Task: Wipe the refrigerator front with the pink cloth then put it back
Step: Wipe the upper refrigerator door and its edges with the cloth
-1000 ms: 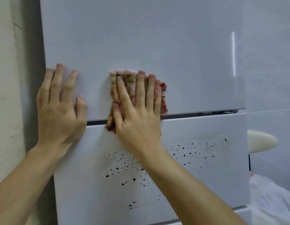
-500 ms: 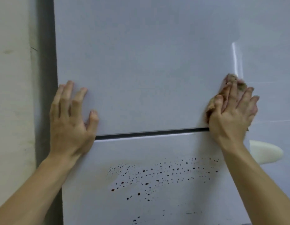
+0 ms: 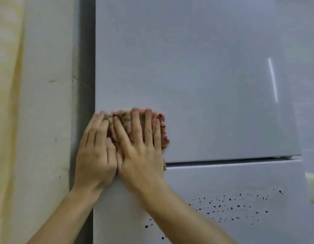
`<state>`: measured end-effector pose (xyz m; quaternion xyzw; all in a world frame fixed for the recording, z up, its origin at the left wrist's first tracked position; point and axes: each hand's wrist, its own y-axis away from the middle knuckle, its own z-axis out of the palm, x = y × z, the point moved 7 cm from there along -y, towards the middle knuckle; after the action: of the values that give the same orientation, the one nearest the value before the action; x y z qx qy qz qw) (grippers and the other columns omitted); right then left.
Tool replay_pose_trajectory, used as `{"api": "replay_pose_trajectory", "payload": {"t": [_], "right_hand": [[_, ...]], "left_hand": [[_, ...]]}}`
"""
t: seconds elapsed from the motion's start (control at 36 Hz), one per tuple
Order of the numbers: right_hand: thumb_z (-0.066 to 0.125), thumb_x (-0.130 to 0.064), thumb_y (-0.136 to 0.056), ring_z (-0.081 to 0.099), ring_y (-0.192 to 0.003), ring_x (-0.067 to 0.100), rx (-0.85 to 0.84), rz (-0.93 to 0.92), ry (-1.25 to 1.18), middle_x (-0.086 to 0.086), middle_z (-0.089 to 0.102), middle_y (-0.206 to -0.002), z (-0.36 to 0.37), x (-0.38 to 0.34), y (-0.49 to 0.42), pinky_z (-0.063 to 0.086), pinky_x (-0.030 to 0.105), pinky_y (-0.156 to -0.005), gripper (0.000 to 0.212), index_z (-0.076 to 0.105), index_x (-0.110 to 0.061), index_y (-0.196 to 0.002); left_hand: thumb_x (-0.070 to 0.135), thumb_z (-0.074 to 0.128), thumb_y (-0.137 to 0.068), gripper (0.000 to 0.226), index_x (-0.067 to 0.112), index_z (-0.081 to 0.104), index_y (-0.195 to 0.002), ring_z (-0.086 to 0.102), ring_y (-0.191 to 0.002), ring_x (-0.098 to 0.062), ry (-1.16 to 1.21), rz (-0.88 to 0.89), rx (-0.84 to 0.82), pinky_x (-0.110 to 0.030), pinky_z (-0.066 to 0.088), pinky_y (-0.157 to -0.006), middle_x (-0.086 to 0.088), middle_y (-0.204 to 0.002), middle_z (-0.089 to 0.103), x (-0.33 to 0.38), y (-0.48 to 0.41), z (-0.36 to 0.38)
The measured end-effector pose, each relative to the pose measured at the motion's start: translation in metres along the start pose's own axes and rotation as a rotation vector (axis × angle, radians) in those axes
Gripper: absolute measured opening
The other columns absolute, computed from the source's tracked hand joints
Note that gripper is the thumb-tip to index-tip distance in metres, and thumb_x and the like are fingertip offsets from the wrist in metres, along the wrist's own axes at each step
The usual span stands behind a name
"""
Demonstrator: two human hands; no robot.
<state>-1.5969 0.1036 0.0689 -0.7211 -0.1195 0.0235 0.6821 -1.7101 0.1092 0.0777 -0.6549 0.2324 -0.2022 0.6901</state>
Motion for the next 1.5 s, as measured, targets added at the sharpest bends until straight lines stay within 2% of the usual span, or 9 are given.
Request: {"api": "replay_pose_trajectory", "payload": {"t": [0.28,0.5,0.69,0.81,0.97,1.06,1.17,1.33,1.5], "right_hand": [[0.035,-0.045,-0.111,0.001,-0.163,0.029,-0.052,-0.073,0.022,0.006,0.009,-0.176,-0.031,0.068,0.017,0.015,0.053,-0.131,0.057,0.024,-0.033,-0.166],[0.021,-0.054,-0.102,-0.005,-0.163,0.029,0.000,0.551,0.077,0.010,0.000,-0.176,-0.096,0.257,0.054,-0.002,0.056,-0.130,0.070,0.016,-0.032,-0.168],[0.017,-0.055,-0.103,-0.018,-0.160,0.035,0.107,0.889,0.005,0.011,-0.012,-0.175,-0.103,0.263,0.029,-0.016,0.055,-0.126,0.069,0.005,-0.037,-0.168],[0.016,-0.053,-0.103,-0.014,-0.160,0.041,0.119,0.791,0.027,0.014,-0.009,-0.175,-0.086,0.226,-0.003,-0.013,0.057,-0.126,0.068,0.007,-0.035,-0.168],[0.034,-0.047,-0.106,0.006,-0.160,0.044,0.123,0.338,0.062,0.018,0.014,-0.174,-0.039,0.096,-0.040,0.006,0.061,-0.128,0.062,0.029,-0.030,-0.165],[0.037,-0.048,-0.109,-0.005,-0.161,0.041,0.025,0.067,0.006,0.016,-0.001,-0.175,-0.009,0.017,-0.026,0.008,0.060,-0.129,0.066,0.015,-0.031,-0.168],[0.040,-0.046,-0.108,-0.006,-0.162,0.037,-0.062,-0.124,-0.026,0.012,0.003,-0.176,0.009,-0.032,-0.001,0.008,0.057,-0.130,0.062,0.022,-0.034,-0.167],[0.042,-0.042,-0.111,0.001,-0.163,0.026,-0.042,-0.177,-0.055,0.003,0.017,-0.175,-0.006,0.003,-0.003,0.008,0.049,-0.132,0.054,0.034,-0.034,-0.163],[0.038,-0.048,-0.108,0.003,-0.163,0.027,0.047,0.088,0.050,0.004,0.014,-0.175,-0.048,0.120,-0.002,0.004,0.049,-0.132,0.058,0.029,-0.036,-0.164]], "left_hand": [[0.027,0.039,-0.101,0.055,0.007,0.044,-0.152,0.031,-0.155,-0.031,-0.094,0.002,-0.066,-0.050,0.025,-0.126,-0.013,-0.163,0.039,-0.007,-0.007,-0.007],[0.026,0.042,-0.100,0.054,0.006,0.048,-0.150,0.026,-0.155,-0.035,-0.048,-0.017,-0.008,-0.038,0.017,-0.129,-0.015,-0.164,0.035,0.004,-0.009,0.003],[0.027,0.041,-0.101,0.054,0.008,0.048,-0.151,0.028,-0.155,-0.034,-0.045,-0.004,-0.009,-0.043,0.021,-0.128,-0.014,-0.163,0.037,0.001,-0.009,0.001],[0.030,0.037,-0.101,0.057,0.015,0.046,-0.155,0.026,-0.156,-0.031,-0.133,0.007,-0.026,-0.051,0.016,-0.129,-0.011,-0.166,0.035,-0.010,-0.010,-0.009],[0.044,0.025,-0.103,0.063,0.030,0.027,-0.164,0.008,-0.162,-0.024,-0.247,-0.177,-0.039,-0.048,-0.004,-0.129,-0.003,-0.174,0.017,-0.070,-0.016,-0.029],[0.050,0.024,-0.103,0.064,0.035,0.022,-0.165,0.005,-0.162,-0.020,-0.240,-0.220,-0.077,-0.052,-0.001,-0.128,0.001,-0.175,0.013,-0.089,-0.015,-0.027],[0.055,0.021,-0.103,0.066,0.034,0.021,-0.166,0.008,-0.162,-0.022,-0.215,-0.211,-0.076,-0.056,0.005,-0.126,0.002,-0.175,0.013,-0.095,-0.013,-0.024],[0.046,0.028,-0.102,0.064,0.028,0.023,-0.164,0.015,-0.159,-0.022,-0.147,-0.228,-0.001,-0.056,0.009,-0.124,-0.003,-0.173,0.021,-0.094,-0.014,-0.025],[0.054,0.026,-0.105,0.062,0.033,0.024,-0.163,0.015,-0.161,-0.025,-0.076,-0.167,0.031,-0.066,0.018,-0.125,0.008,-0.174,0.014,-0.120,-0.016,-0.011]]}}
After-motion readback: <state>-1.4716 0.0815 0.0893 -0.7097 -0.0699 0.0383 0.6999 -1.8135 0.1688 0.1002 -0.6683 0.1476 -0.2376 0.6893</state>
